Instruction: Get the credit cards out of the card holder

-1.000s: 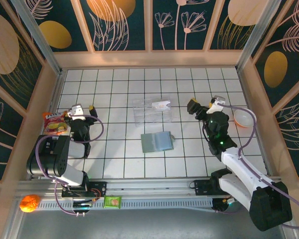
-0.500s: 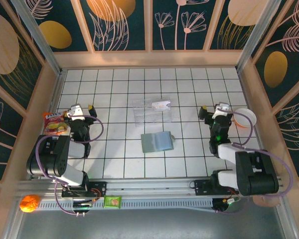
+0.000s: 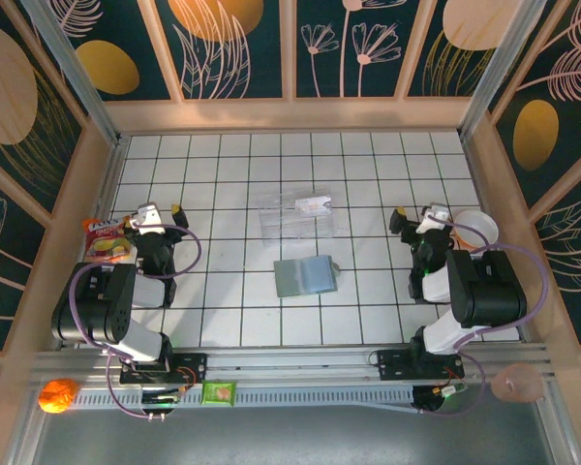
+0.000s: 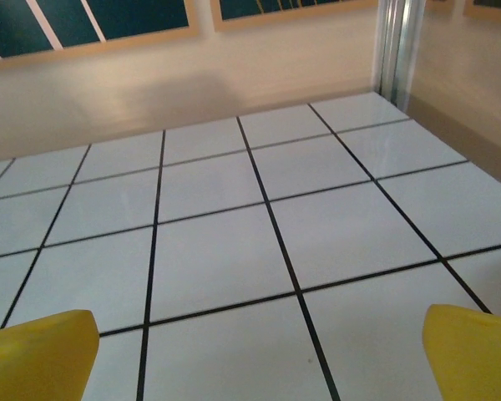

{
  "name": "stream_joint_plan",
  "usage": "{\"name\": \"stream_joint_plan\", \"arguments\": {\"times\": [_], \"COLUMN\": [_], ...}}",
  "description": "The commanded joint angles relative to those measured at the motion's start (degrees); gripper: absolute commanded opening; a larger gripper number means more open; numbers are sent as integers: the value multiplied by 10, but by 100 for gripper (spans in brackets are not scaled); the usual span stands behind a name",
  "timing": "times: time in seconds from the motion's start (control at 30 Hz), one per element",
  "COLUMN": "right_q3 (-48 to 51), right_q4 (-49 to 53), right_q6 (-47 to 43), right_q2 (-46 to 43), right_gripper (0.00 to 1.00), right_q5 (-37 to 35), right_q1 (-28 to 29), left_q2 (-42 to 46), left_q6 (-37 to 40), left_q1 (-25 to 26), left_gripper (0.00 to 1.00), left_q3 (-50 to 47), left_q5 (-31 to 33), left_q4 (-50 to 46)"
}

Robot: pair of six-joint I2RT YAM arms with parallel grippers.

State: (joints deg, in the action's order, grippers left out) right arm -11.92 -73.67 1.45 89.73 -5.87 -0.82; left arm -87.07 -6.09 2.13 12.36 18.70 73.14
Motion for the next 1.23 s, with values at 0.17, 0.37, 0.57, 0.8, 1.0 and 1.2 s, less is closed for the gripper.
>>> {"name": "stream_joint_plan", "arguments": {"times": [0.17, 0.37, 0.57, 0.8, 1.0, 1.2], "right_q3": [3, 3, 3, 3, 2, 3], "right_q4": [-44, -44, -44, -45, -44, -44], "right_q6": [3, 3, 3, 3, 3, 3], "right_q2": [0, 0, 0, 0, 0, 0], "right_gripper": [99, 99, 99, 99, 99, 99], "right_q5": [5, 6, 5, 5, 5, 6], "right_q1": [0, 0, 0, 0, 0, -1], "left_q2": [1, 1, 1, 0, -2, 0], "left_q6": [-9, -9, -9, -3, 2, 2], "left_q1": [-4, -4, -4, -4, -4, -4], "left_gripper": [99, 99, 99, 99, 99, 99], "left_q3": [-3, -3, -2, 2, 6, 3], "left_q5": [8, 7, 8, -7, -22, -22], "left_q4": [25, 24, 25, 20, 13, 17]}}
